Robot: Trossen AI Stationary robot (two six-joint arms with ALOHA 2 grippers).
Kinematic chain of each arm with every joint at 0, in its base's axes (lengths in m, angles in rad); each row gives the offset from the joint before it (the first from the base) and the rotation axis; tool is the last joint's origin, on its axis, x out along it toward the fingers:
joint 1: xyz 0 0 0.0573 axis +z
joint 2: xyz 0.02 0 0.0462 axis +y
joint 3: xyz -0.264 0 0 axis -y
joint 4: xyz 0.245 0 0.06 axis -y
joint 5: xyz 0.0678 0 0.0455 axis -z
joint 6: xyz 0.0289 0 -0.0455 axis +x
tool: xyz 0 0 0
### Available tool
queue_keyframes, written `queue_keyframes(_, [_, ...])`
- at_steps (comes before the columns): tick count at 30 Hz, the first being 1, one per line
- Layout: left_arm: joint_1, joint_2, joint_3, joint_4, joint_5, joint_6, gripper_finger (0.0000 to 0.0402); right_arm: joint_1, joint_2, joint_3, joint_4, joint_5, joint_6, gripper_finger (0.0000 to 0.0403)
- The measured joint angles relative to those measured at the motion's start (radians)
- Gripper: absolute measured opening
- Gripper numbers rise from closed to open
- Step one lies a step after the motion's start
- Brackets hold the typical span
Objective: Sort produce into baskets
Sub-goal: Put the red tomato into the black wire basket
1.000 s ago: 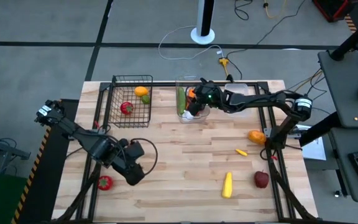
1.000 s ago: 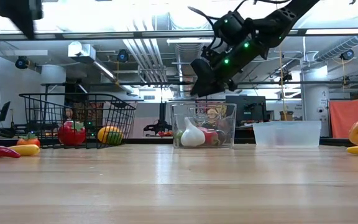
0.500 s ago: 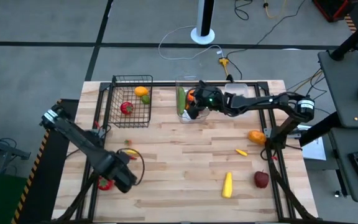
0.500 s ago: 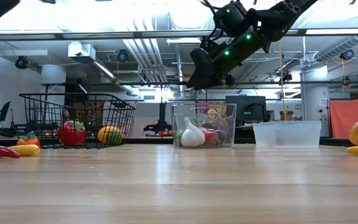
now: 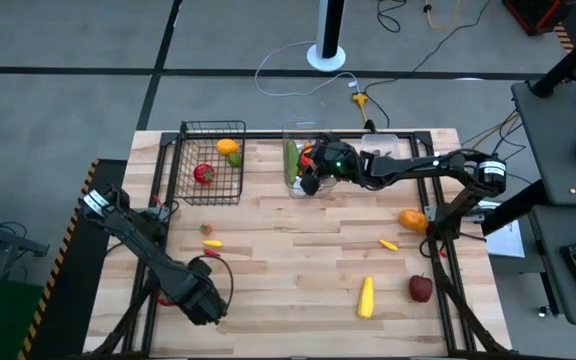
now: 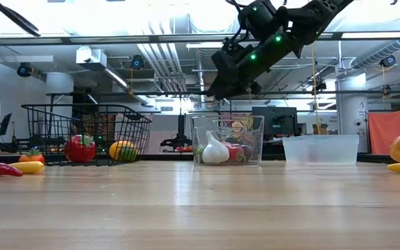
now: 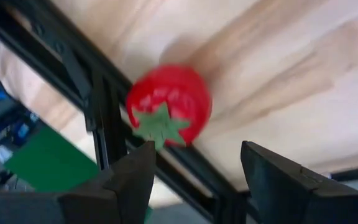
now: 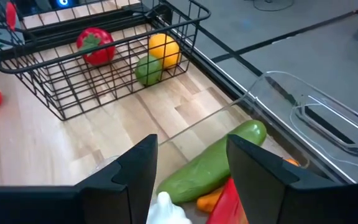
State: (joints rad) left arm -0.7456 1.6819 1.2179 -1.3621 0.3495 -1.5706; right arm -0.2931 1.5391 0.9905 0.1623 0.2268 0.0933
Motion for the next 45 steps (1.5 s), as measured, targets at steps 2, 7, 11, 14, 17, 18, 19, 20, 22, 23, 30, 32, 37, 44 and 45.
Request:
queue_keyframes(2, [0.000, -0.002, 0.000, 0.000, -0.028, -0.001, 0.0220, 0.004, 0.000, 0.000, 0.000, 0.000, -0.001, 0.0185])
queue_keyframes(7, [0.001, -0.002, -0.002, -0.002, -0.013, -0.010, 0.0237, 0.008, 0.000, 0.000, 0.001, 0.000, -0.008, 0.0185])
queue_keyframes(11, [0.001, 0.002, -0.003, -0.013, -0.009, -0.009, 0.0277, 0.008, 0.000, 0.000, 0.007, 0.000, -0.013, 0.0185])
queue_keyframes(14, [0.000, 0.002, -0.006, -0.012, -0.009, -0.009, 0.0311, 0.009, 0.000, 0.000, 0.007, 0.000, -0.014, 0.0185])
queue_keyframes(17, [-0.007, 0.002, -0.025, -0.010, -0.008, -0.009, 0.0337, 0.012, 0.000, 0.000, 0.007, -0.001, -0.015, 0.0185])
queue_keyframes(18, [-0.009, 0.002, -0.037, -0.008, -0.005, -0.009, 0.0342, 0.014, 0.000, 0.000, 0.007, -0.001, -0.015, 0.0185])
queue_keyframes(19, [-0.011, 0.002, -0.050, -0.004, 0.003, -0.010, 0.0347, 0.015, 0.000, 0.000, 0.007, -0.001, -0.015, 0.0185])
queue_keyframes(20, [-0.013, 0.002, -0.064, 0.006, 0.014, -0.010, 0.0350, 0.016, 0.000, 0.000, 0.007, -0.001, -0.015, 0.0185])
queue_keyframes(22, [-0.014, 0.002, -0.089, 0.023, 0.028, -0.007, 0.0352, 0.018, 0.000, 0.000, 0.007, -0.002, -0.016, 0.0185])
queue_keyframes(23, [-0.015, 0.002, -0.097, 0.028, 0.028, -0.004, 0.0352, 0.018, 0.000, 0.000, 0.007, -0.002, -0.016, 0.0185])
queue_keyframes(30, [-0.019, 0.002, -0.136, 0.090, 0.047, 0.009, 0.0350, 0.018, 0.000, 0.000, 0.006, -0.002, -0.017, 0.0185])
queue_keyframes(32, [-0.026, 0.002, -0.153, 0.089, 0.064, 0.009, 0.0349, 0.018, 0.000, 0.000, 0.006, -0.002, -0.017, 0.0185])
queue_keyframes(37, [-0.036, 0.002, -0.175, 0.102, 0.073, 0.009, 0.0349, 0.018, 0.000, 0.000, 0.006, -0.001, -0.016, 0.0185])
queue_keyframes(44, [-0.037, 0.002, -0.222, 0.175, 0.073, 0.011, 0.0349, 0.021, 0.000, 0.000, 0.006, -0.001, -0.015, 0.0185])
queue_keyframes(45, [-0.037, 0.002, -0.231, 0.176, 0.072, 0.011, 0.0349, 0.021, 0.000, 0.001, 0.006, -0.001, -0.015, 0.0185])
